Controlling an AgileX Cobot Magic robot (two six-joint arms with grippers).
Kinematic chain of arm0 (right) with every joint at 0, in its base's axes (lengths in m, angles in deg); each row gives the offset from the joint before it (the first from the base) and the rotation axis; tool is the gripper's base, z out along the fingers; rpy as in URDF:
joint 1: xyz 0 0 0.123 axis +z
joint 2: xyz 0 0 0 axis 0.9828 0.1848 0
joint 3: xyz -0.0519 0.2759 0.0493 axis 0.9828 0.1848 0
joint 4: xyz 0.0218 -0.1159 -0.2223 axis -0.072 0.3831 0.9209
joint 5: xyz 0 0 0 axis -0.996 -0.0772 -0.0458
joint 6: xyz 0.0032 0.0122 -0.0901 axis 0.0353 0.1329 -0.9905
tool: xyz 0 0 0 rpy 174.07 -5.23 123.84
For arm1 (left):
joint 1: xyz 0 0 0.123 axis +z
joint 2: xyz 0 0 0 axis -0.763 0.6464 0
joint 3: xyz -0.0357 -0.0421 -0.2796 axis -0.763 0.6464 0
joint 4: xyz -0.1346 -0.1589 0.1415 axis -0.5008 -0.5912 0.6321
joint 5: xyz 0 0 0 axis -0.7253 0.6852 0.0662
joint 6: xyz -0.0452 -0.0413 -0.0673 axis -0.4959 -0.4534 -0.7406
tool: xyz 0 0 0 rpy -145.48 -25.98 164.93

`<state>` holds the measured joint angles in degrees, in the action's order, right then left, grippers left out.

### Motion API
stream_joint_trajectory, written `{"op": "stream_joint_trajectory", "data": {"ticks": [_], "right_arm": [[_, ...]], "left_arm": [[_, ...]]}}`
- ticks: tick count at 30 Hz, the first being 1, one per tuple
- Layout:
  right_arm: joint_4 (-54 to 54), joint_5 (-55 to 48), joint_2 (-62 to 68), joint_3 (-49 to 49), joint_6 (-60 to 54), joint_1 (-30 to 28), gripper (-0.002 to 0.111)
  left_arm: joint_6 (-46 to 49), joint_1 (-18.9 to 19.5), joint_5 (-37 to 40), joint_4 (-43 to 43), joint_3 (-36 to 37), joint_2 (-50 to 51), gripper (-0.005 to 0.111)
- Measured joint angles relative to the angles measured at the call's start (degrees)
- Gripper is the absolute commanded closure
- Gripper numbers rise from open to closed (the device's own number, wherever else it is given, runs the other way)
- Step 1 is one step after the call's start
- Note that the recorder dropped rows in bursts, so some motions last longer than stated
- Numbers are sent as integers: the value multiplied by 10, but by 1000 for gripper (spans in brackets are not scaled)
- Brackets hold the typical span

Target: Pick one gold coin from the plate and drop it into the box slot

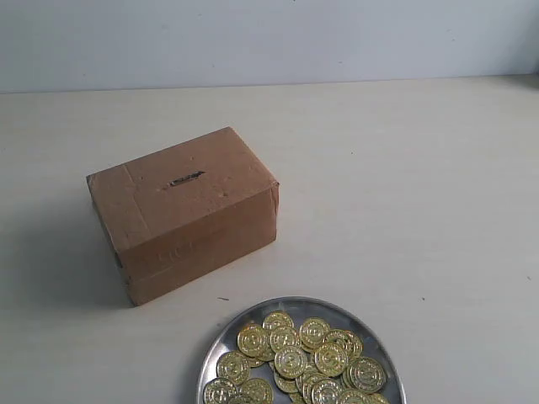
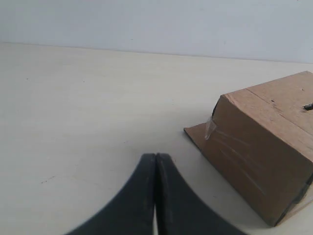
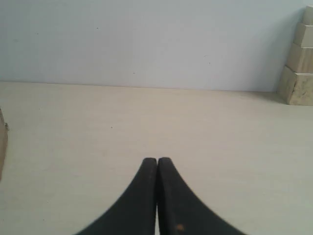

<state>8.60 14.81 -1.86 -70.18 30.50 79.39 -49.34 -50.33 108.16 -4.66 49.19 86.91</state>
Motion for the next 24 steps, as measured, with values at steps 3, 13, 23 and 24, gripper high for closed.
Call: {"op": "stream_joint_trajectory", "data": {"ticks": [3,13,23,24], "right_arm": [[0,0,0,0,0,0,108],[0,0,0,0,0,0,108],[0,0,0,0,0,2,108],[0,0,0,0,0,7,108]], "left_arm": [[0,0,0,0,0,0,107],[0,0,0,0,0,0,107],[0,0,0,0,0,0,107],[0,0,0,0,0,0,107]]}}
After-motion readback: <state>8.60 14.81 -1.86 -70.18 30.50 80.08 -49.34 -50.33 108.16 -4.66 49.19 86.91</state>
